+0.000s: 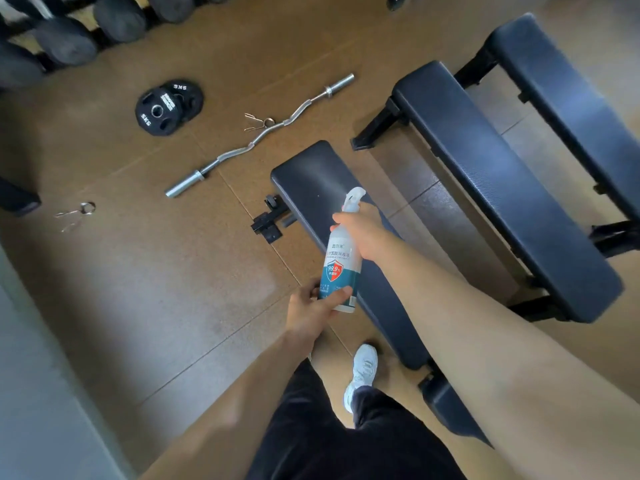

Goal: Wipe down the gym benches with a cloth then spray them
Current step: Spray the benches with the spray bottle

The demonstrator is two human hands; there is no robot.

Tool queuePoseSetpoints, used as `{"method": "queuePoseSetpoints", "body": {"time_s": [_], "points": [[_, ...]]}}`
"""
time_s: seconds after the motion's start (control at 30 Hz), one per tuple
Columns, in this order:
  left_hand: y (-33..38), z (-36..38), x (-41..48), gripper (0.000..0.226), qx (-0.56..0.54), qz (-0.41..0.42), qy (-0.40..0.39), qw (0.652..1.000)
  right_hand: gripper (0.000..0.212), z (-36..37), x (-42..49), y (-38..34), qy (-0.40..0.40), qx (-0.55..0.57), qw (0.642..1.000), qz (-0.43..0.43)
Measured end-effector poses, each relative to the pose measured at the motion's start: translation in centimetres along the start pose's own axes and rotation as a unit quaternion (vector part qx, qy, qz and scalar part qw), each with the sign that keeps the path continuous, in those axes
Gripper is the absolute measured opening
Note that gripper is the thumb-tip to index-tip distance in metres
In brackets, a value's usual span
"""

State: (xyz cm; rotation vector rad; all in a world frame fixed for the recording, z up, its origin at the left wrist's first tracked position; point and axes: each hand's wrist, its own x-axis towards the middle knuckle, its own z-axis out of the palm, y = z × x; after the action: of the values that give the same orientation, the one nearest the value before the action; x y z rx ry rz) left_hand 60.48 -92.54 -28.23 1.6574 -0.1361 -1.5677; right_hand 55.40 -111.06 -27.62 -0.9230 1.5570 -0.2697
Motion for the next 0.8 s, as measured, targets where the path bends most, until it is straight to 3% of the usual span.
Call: {"method": "queuePoseSetpoints", "body": {"time_s": [0.2, 0.4, 0.63, 0.8], "points": [[-0.4, -0.3, 0.5, 0.059, 0.020, 0.000, -0.052, 0.998, 0.027, -0.8, 0.6, 1.2, 0.011, -0.008, 0.999, 0.029], [-1.3, -0.8, 1.0, 0.066, 0.032, 0.011, -0.047, 0.998, 0.023, -0.8, 0.8, 1.9, 0.019, 0.041, 0.998, 0.035], [-1.0, 0.9, 0.0, 0.051, -0.005, -0.025, -0.095, 0.995, 0.035, -2.3, 1.1, 2.0, 0.011, -0.033, 0.999, 0.042], [-3.6, 2.2, -1.5, 0.059, 0.094, -0.056, -0.129, 0.986, 0.024, -6.8, -2.0, 7.1, 0.074, 0.066, 0.991, 0.092]]}}
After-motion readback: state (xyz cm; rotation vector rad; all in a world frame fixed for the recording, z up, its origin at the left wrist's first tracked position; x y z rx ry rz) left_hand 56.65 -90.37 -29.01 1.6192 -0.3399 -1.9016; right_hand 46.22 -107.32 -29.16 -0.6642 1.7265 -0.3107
